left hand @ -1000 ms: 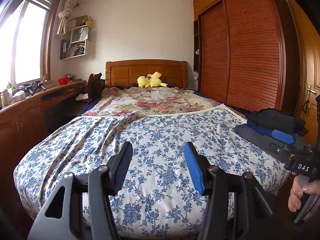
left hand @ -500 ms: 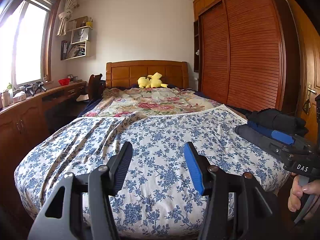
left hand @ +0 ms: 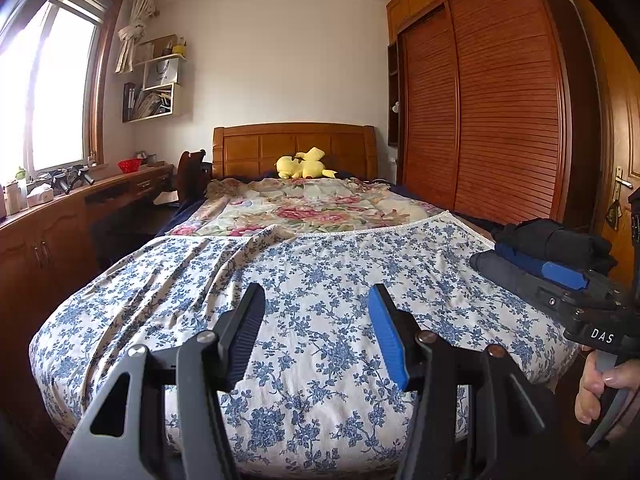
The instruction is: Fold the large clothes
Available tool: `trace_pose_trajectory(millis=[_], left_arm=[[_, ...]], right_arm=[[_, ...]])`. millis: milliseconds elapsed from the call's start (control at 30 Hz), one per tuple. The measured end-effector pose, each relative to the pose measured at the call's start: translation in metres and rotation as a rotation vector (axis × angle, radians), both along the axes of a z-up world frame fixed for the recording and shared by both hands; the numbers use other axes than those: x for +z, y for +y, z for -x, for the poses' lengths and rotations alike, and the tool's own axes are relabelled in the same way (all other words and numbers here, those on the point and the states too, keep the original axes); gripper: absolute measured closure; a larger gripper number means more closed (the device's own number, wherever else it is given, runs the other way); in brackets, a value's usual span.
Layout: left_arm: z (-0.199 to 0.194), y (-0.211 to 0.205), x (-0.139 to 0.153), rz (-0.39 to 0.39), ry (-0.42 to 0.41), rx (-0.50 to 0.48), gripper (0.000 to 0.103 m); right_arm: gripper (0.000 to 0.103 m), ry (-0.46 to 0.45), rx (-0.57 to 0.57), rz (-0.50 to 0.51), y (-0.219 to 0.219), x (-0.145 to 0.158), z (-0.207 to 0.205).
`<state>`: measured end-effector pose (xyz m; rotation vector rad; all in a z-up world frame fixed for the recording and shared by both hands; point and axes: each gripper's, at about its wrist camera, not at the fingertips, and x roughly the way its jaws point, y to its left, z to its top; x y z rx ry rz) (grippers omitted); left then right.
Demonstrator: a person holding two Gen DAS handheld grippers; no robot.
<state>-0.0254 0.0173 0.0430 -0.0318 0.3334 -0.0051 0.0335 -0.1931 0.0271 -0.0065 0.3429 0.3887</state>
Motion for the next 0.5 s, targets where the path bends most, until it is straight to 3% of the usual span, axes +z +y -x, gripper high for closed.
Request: trace_pose_trajectory(millis=[500], left_arm=[[0.0028,-0.0011,0.0009,-0.002,-0.004,0.002,0.050]], right_arm=[[0.020,0.002,-0.017,-0.003,-0.0034,-0.0054,-0.0024]])
